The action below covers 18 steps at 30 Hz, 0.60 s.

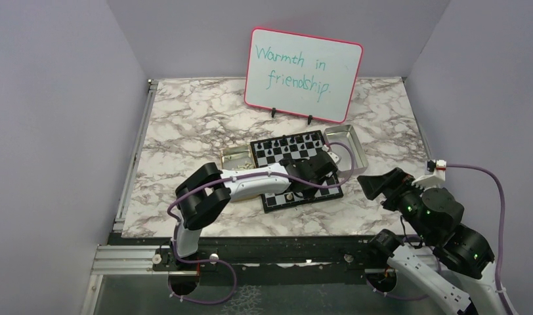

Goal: Set up the chess pieces on the board
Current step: Place the chess piece on the chessboard.

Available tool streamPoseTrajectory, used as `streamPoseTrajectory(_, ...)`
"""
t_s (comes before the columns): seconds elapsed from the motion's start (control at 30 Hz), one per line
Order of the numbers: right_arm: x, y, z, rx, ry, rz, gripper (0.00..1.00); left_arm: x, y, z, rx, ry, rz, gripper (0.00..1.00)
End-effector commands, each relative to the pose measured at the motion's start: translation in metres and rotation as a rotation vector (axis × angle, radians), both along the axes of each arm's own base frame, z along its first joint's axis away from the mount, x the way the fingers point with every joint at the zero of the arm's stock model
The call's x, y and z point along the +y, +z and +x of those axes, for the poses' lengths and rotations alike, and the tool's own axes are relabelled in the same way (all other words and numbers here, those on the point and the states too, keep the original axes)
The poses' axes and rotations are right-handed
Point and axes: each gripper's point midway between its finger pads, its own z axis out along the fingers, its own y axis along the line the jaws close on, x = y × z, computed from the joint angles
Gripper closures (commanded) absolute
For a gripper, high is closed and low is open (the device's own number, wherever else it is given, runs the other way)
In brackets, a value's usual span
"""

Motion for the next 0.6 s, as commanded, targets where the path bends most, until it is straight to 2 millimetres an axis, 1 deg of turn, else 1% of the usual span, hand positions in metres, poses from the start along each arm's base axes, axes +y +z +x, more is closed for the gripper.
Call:
streamPoseTrajectory(0.0,-0.0092,0.0051,-0.0031,-0.020,-0.030,0.008,0.00,-0.0008,-0.0025,-0.0020,0.003,0.006,0.034,0.84)
streamPoseTrajectory(0.2,-0.0079,0.0043,-0.0031,-0.021,-0.017,-0.008,0.00,0.0034,-0.0049,0.0001,-0.013,0.010,0.061,0.84)
streamPoseTrajectory(0.4,-0.0116,0.0056,-0.0027,-0.020,-0.030,-0.026,0.00,0.0054,-0.0002,0.0015,-0.021,0.015,0.072,0.83)
streamPoseTrajectory(0.57,-0.0104,0.0054,-0.0022,-0.023,-0.026,-0.023,0.00,0.0086,-0.0064,0.0011,-0.019,0.013,0.096,0.82)
